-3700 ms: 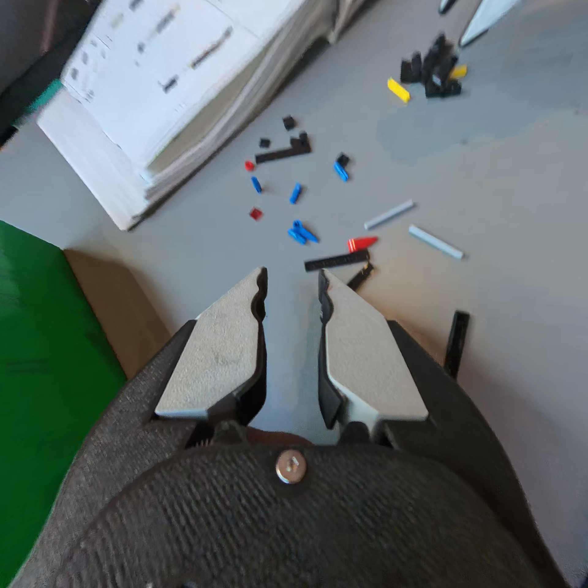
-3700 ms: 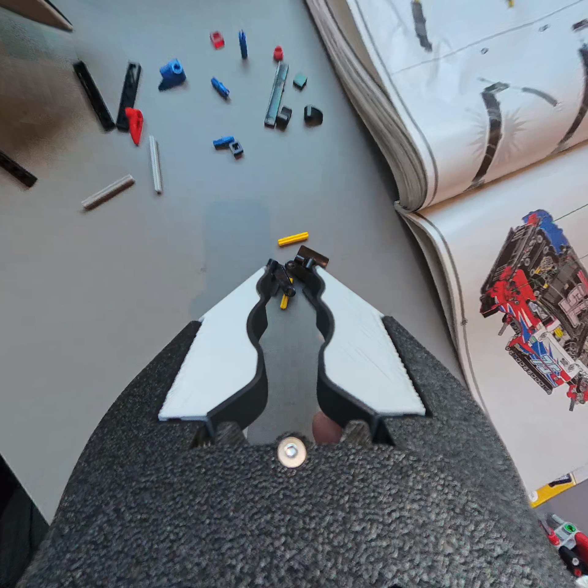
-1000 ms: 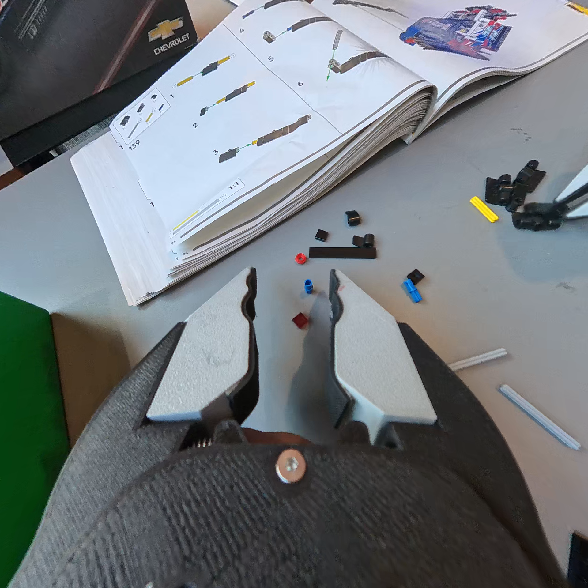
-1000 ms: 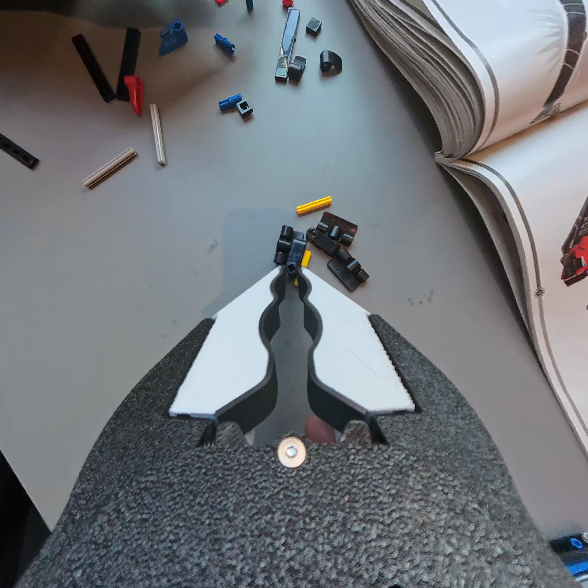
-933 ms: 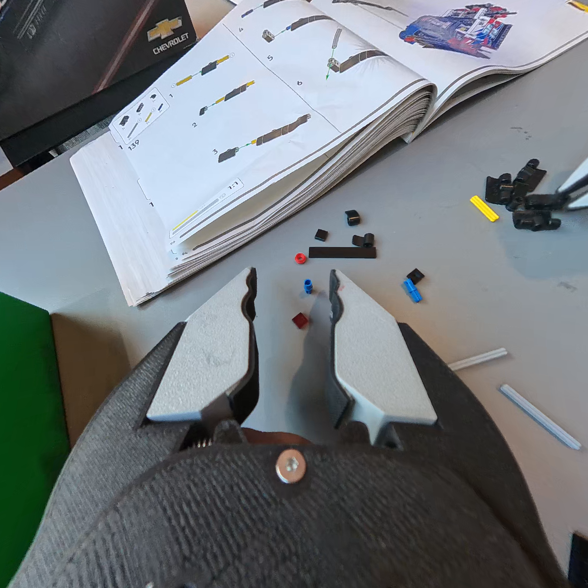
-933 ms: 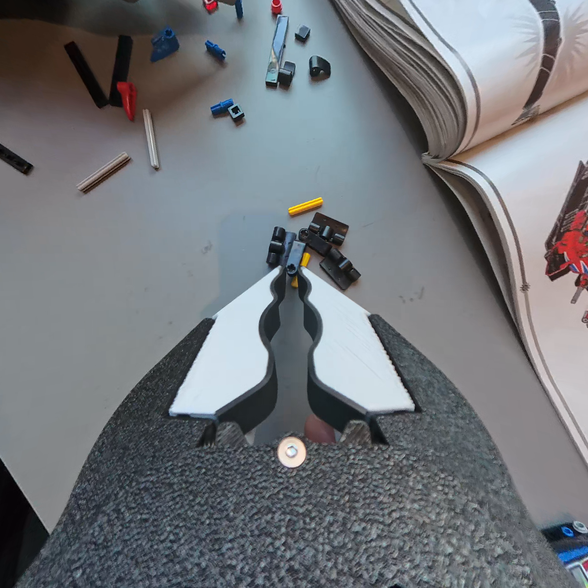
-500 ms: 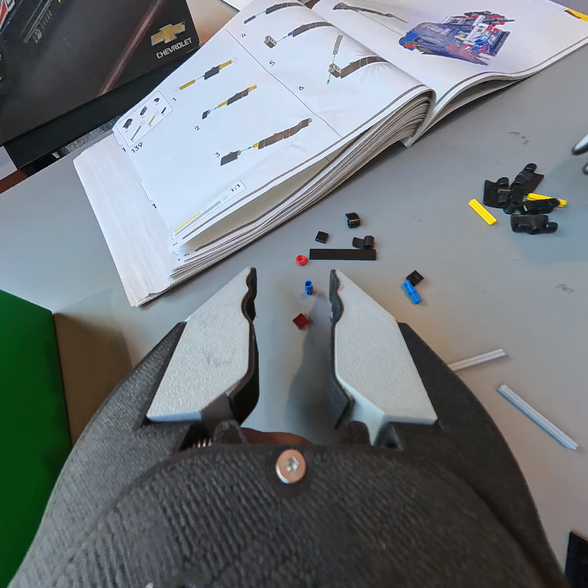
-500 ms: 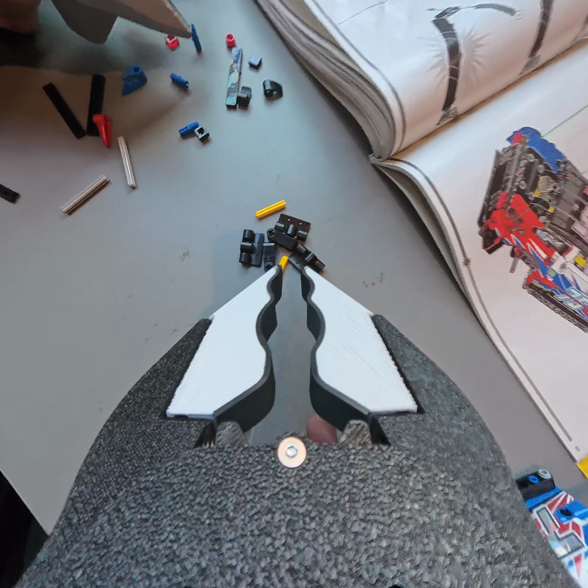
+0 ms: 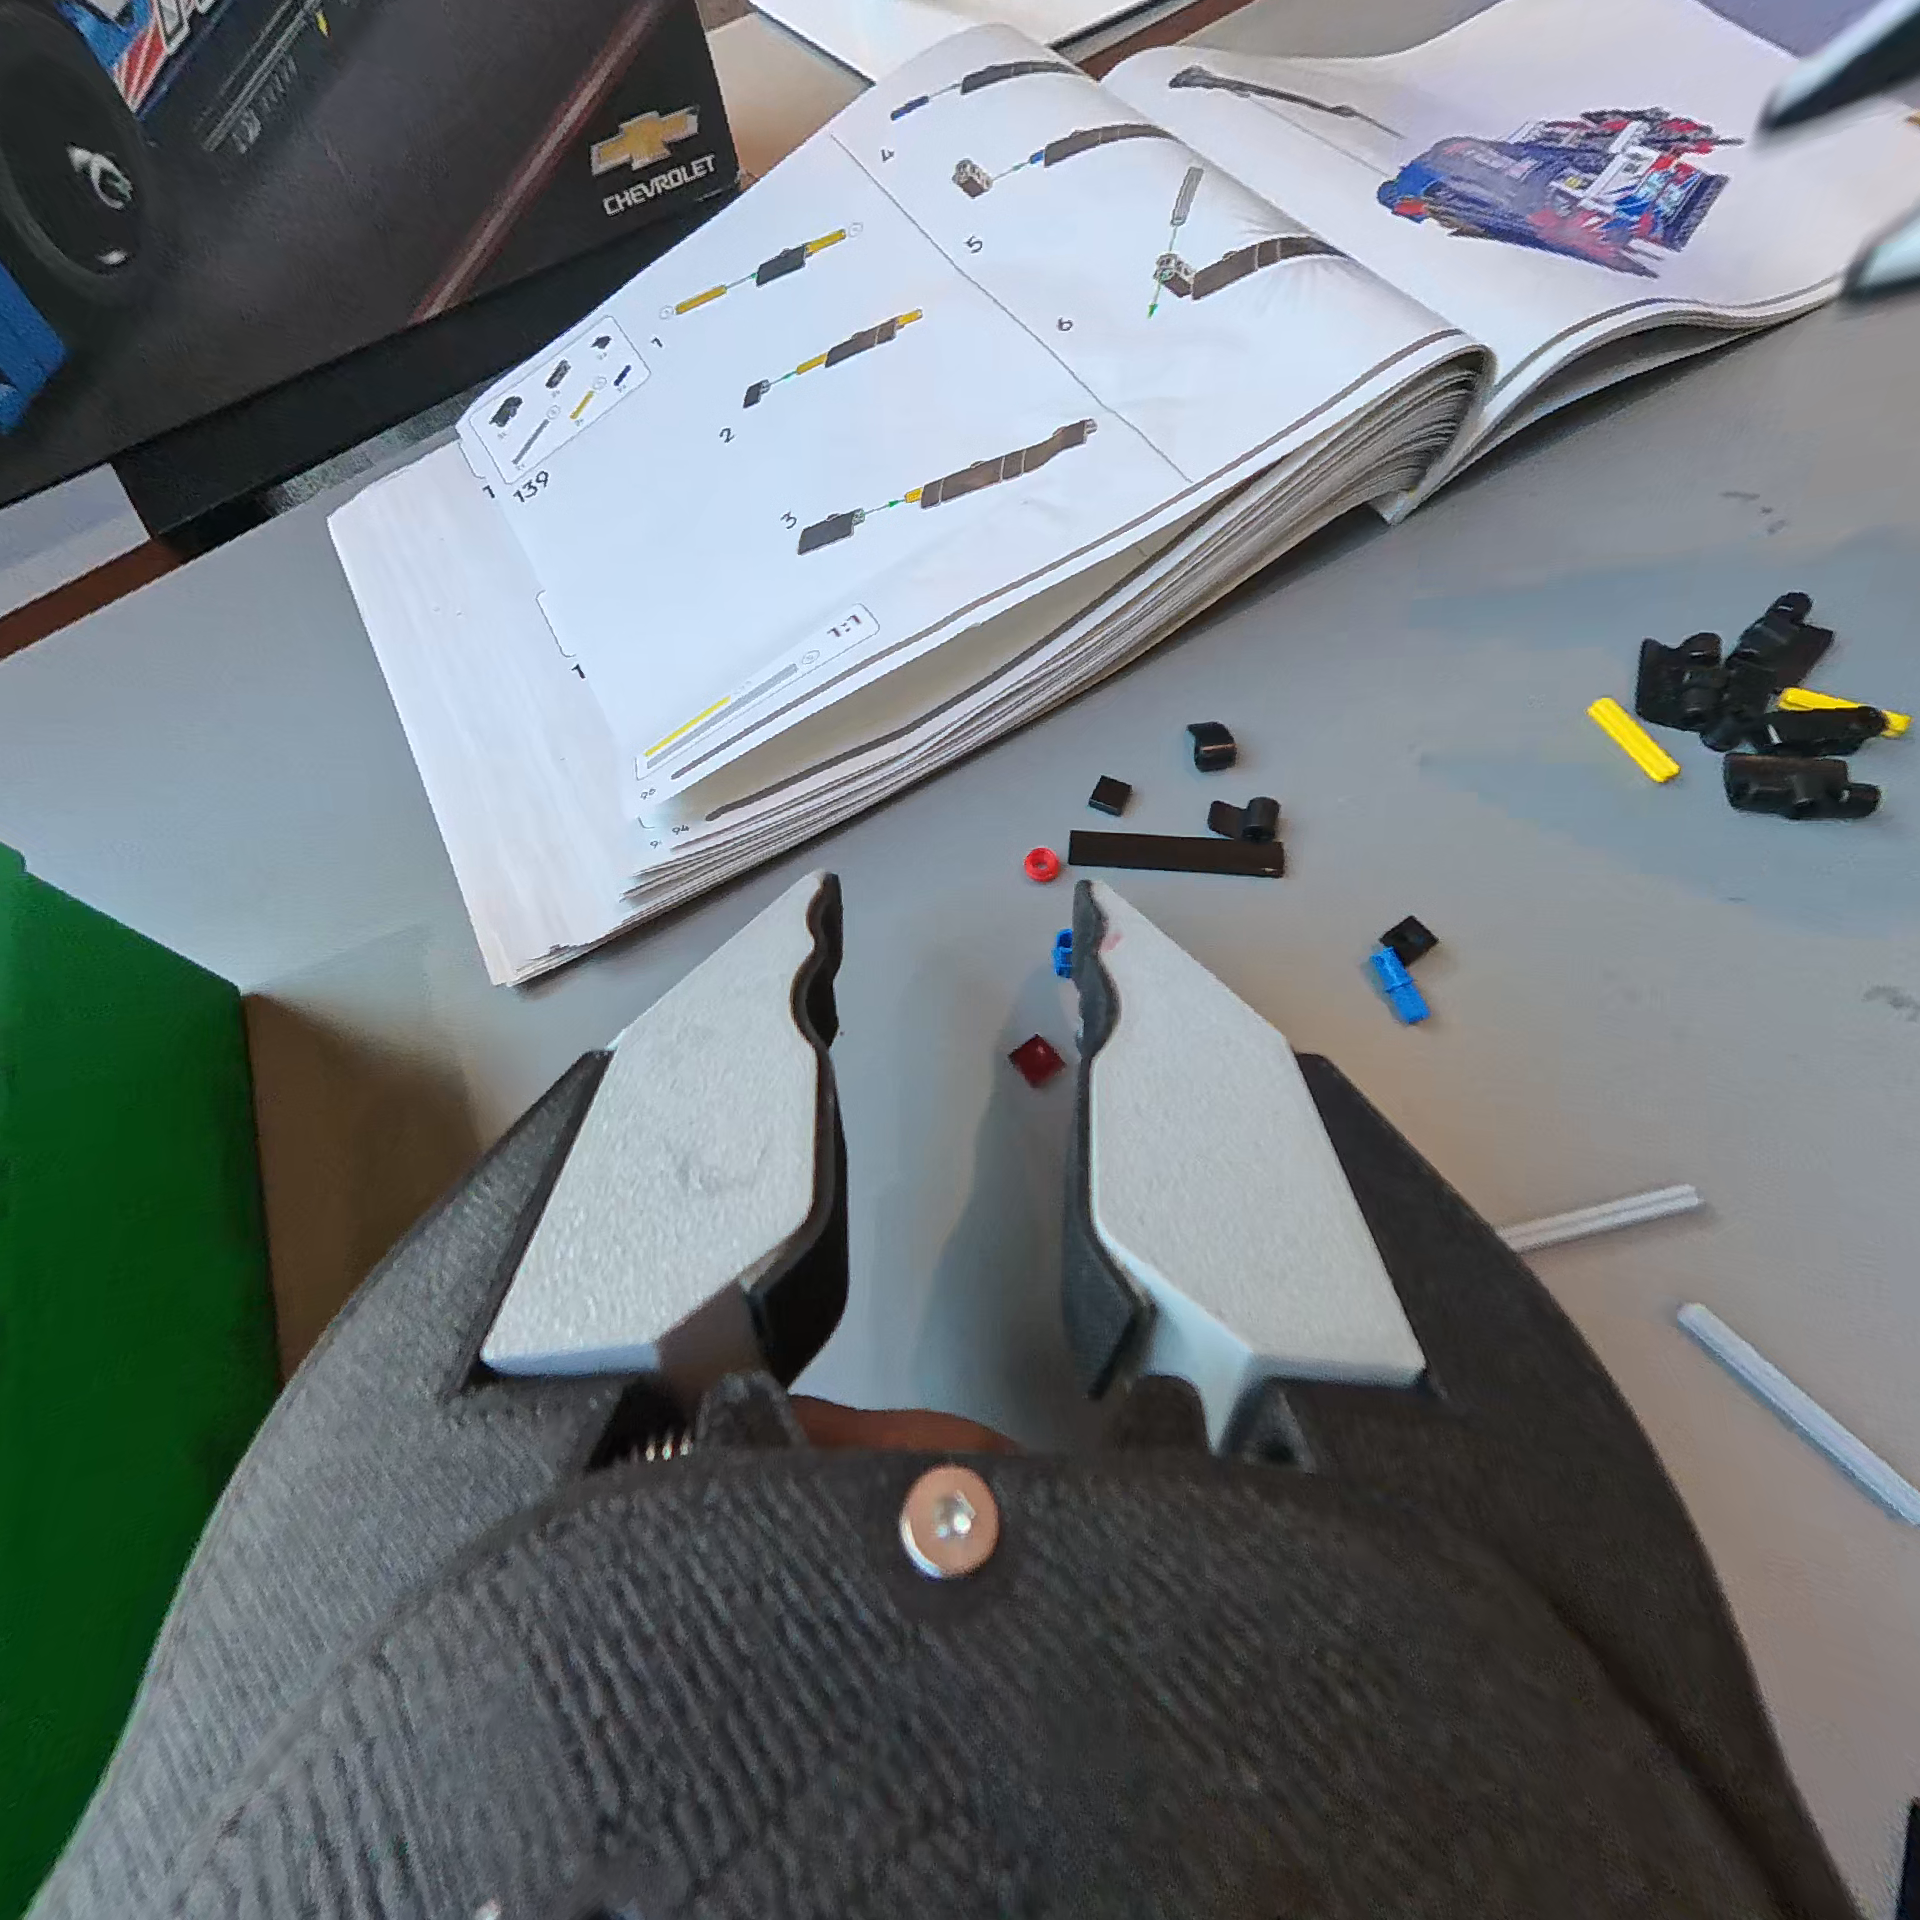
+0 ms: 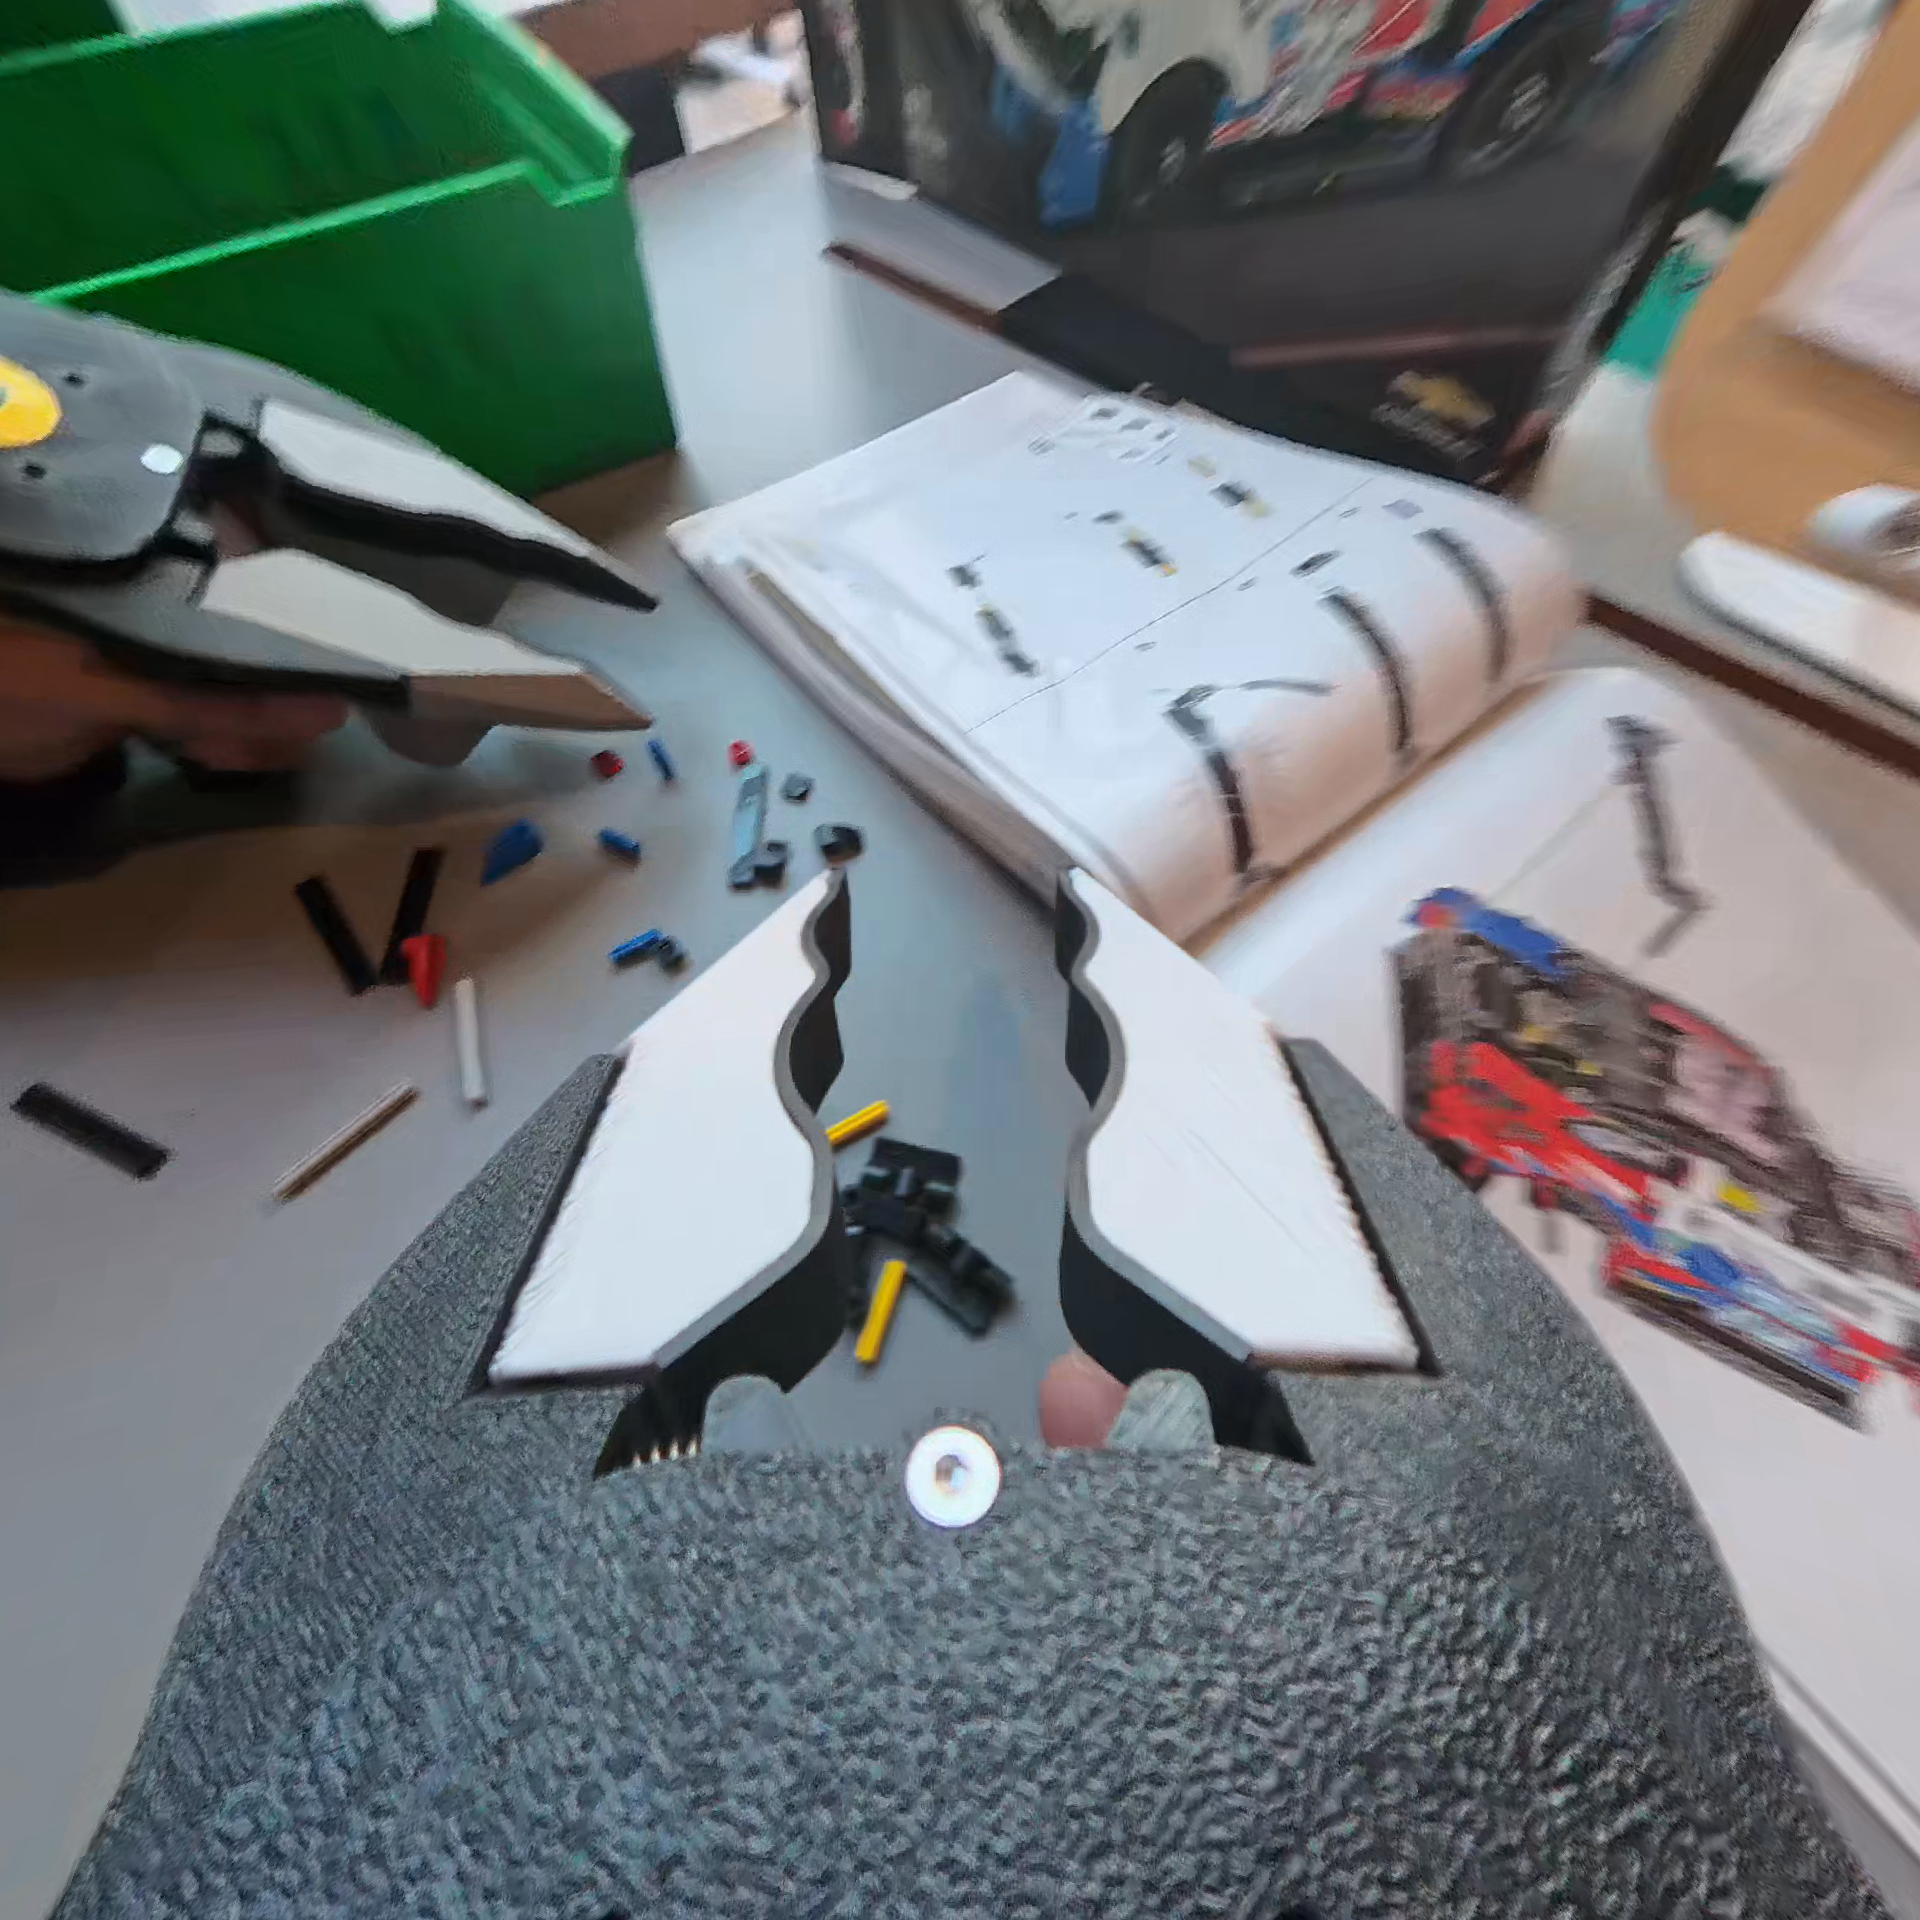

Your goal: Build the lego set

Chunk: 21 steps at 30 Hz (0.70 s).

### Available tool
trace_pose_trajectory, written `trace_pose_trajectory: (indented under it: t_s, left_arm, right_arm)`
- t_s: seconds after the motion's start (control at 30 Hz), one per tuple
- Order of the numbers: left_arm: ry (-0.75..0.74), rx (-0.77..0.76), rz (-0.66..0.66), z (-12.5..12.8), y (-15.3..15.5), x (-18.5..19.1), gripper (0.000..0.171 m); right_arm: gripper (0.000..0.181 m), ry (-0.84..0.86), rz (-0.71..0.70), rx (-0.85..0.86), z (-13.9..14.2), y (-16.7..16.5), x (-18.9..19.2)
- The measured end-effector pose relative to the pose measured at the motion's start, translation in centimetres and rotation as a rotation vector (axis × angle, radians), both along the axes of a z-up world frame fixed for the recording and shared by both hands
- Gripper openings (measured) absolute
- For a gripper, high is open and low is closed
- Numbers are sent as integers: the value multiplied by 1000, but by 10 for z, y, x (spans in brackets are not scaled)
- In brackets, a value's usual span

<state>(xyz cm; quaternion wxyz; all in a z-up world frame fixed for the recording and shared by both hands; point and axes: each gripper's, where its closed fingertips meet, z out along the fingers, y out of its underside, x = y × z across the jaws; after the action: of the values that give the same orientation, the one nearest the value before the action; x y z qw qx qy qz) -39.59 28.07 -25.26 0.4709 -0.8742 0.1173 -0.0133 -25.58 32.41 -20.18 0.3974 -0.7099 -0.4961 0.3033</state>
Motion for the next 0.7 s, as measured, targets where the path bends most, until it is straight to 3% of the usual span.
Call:
trace_pose_trajectory:
  t_s: [0.13,0.23,0.3,0.4,0.5,0.57,0.63,0.7]
  left_arm:
    - [-11,-2,3,0,0,0,42]
    - [-3,0,5,0,0,0,42]
    - [0,3,13,1,0,-3,42]
    - [-14,11,26,5,0,-6,42]
    - [-32,12,-4,8,-1,1,43]
    - [-27,-8,-51,5,-4,10,43]
    - [-33,-24,-79,3,-6,17,43]
    - [-15,-27,-52,1,-5,11,43]
  right_arm:
    - [15,-209,319,-113,-46,-68,-26]
    - [24,-273,509,-103,-51,-109,-47]
    - [28,-272,430,-24,-44,-91,-62]
    - [28,-287,131,93,-33,-25,-66]
    - [30,-284,4,64,-30,3,-56]
    - [27,-295,43,31,-34,-4,-51]
    - [16,-353,173,-1,-47,-29,-43]
    - [16,-452,327,-40,-62,-62,-31]
